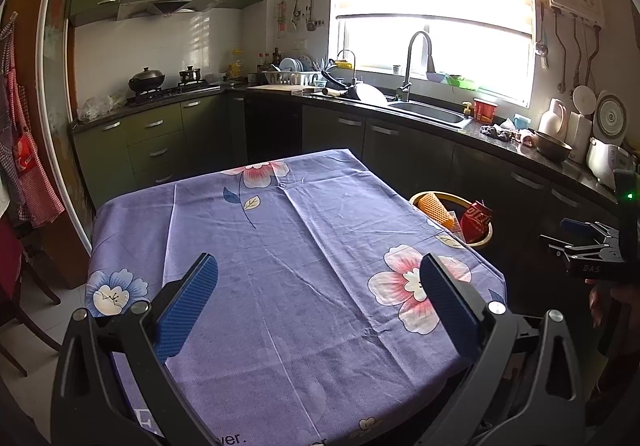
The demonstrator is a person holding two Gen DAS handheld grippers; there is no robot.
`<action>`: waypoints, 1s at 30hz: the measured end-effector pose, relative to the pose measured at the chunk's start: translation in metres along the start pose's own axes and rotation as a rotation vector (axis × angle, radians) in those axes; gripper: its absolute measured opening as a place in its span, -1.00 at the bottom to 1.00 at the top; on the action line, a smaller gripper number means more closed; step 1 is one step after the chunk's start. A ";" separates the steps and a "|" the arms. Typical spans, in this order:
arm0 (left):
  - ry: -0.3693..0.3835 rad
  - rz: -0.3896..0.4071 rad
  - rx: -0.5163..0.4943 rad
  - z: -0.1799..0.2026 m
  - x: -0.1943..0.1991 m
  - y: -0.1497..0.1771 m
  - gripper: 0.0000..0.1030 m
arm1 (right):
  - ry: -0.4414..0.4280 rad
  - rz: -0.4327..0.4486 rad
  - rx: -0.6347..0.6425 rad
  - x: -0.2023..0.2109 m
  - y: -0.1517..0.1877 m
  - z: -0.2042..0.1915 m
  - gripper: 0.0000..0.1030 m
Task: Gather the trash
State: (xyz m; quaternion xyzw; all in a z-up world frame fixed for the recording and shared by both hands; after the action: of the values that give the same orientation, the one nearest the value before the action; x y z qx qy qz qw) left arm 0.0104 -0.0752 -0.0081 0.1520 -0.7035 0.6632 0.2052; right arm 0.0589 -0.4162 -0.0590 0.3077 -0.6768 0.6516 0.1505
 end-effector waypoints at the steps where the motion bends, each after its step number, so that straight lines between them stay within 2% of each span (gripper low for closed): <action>1: 0.000 -0.001 -0.001 0.000 -0.001 -0.001 0.87 | 0.000 -0.001 -0.001 -0.001 0.000 0.001 0.91; 17: 0.002 -0.011 -0.001 0.001 -0.005 0.001 0.87 | 0.000 -0.010 -0.005 -0.005 0.001 0.002 0.91; 23: 0.030 -0.029 0.023 -0.002 -0.010 0.003 0.87 | 0.001 -0.014 -0.007 -0.007 0.002 0.002 0.91; 26: 0.080 0.005 0.055 -0.004 -0.009 0.000 0.87 | -0.004 -0.021 -0.011 -0.010 0.003 0.002 0.91; 30: 0.042 -0.025 0.043 -0.008 -0.023 -0.004 0.87 | -0.028 -0.034 -0.016 -0.018 0.002 0.002 0.91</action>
State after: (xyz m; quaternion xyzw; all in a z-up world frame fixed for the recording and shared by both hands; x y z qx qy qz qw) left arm 0.0332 -0.0691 -0.0152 0.1511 -0.6828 0.6785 0.2250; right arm 0.0715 -0.4143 -0.0717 0.3268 -0.6788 0.6392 0.1546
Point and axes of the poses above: each gripper's, at about its wrist camera, not at the fingertips, and x roughly against the way its jaws point, z to its right, y to its underside, the point moved 4 cm from there along -x, roughly the way its jaws point, and after that the axes turned 8 degrees about -y, right-handed, at the moved point
